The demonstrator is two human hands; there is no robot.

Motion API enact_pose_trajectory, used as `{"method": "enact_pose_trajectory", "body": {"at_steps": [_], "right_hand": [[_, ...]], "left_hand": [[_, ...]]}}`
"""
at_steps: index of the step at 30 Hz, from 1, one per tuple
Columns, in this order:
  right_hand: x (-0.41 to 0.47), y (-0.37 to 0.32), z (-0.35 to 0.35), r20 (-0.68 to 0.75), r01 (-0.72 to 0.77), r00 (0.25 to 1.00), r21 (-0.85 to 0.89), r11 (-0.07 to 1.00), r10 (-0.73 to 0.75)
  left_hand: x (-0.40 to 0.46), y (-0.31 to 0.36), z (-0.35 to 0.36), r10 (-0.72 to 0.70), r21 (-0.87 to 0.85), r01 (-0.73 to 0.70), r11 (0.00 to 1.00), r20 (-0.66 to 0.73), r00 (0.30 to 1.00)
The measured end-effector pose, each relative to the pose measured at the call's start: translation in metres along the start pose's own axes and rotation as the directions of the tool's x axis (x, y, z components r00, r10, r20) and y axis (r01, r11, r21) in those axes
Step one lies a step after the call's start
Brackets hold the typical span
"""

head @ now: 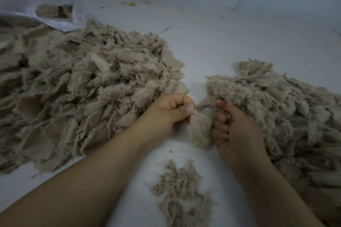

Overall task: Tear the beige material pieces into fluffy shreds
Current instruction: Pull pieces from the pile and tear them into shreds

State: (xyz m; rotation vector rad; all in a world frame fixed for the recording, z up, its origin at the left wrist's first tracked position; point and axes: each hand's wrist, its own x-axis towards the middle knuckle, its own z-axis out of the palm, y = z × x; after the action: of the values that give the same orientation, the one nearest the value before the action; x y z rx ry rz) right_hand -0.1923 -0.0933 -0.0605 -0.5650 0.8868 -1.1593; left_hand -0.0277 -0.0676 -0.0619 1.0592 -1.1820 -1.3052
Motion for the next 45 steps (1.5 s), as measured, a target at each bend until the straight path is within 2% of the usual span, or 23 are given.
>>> {"method": "enact_pose_trajectory", "body": {"at_steps": [2, 5, 9, 13, 16, 20, 24, 29, 38, 40, 42, 45], "right_hand": [[0.001, 0.0, 0.0, -0.016, -0.004, 1.0, -0.008, 1.0, 0.004], [0.001, 0.0, 0.001, -0.012, -0.019, 1.0, -0.023, 1.0, 0.019], [0.001, 0.001, 0.001, -0.011, -0.042, 0.999, -0.066, 0.997, 0.042], [0.0, 0.004, 0.003, 0.001, -0.037, 0.999, -0.165, 0.986, 0.038], [0.0, 0.006, 0.004, 0.025, -0.036, 0.999, -0.197, 0.98, 0.042], [0.001, 0.006, 0.003, 0.056, -0.027, 0.998, -0.192, 0.981, 0.039], [0.001, 0.01, 0.004, 0.131, -0.037, 0.99, -0.127, 0.991, 0.054], [0.0, 0.011, 0.006, 0.115, -0.031, 0.993, -0.035, 0.999, 0.035], [0.004, 0.014, 0.001, 0.088, -0.051, 0.995, -0.017, 0.999, 0.053], [0.004, 0.014, -0.001, 0.11, -0.036, 0.993, -0.054, 0.998, 0.041], [0.002, 0.014, -0.002, 0.158, 0.005, 0.987, -0.167, 0.986, 0.022], [0.0, 0.015, -0.002, 0.235, 0.089, 0.972, -0.326, 0.941, -0.011]], "left_hand": [[0.003, -0.001, -0.002, 0.006, -0.096, -0.012, 0.995, -0.063, 0.998], [0.006, -0.004, 0.0, 0.014, -0.126, -0.032, 0.991, -0.144, 0.99], [0.005, -0.004, 0.009, -0.06, -0.254, 0.002, 0.967, -0.22, 0.974], [0.003, -0.003, 0.015, -0.098, -0.348, 0.019, 0.937, -0.211, 0.973], [0.001, -0.002, 0.018, -0.091, -0.408, 0.028, 0.913, -0.135, 0.987], [0.001, -0.006, 0.017, -0.031, -0.219, -0.004, 0.976, -0.154, 0.988], [-0.001, -0.002, 0.014, 0.046, -0.228, -0.073, 0.971, -0.122, 0.991], [-0.003, 0.005, 0.009, 0.193, -0.105, -0.208, 0.973, -0.139, 0.971], [-0.006, 0.012, 0.009, 0.274, -0.116, -0.297, 0.948, -0.178, 0.945], [-0.006, 0.007, 0.009, 0.239, -0.016, -0.249, 0.968, -0.218, 0.946], [-0.004, -0.001, 0.01, 0.206, 0.089, -0.189, 0.978, -0.265, 0.942], [0.0, -0.006, 0.011, 0.196, 0.143, -0.156, 0.977, -0.333, 0.922]]}}
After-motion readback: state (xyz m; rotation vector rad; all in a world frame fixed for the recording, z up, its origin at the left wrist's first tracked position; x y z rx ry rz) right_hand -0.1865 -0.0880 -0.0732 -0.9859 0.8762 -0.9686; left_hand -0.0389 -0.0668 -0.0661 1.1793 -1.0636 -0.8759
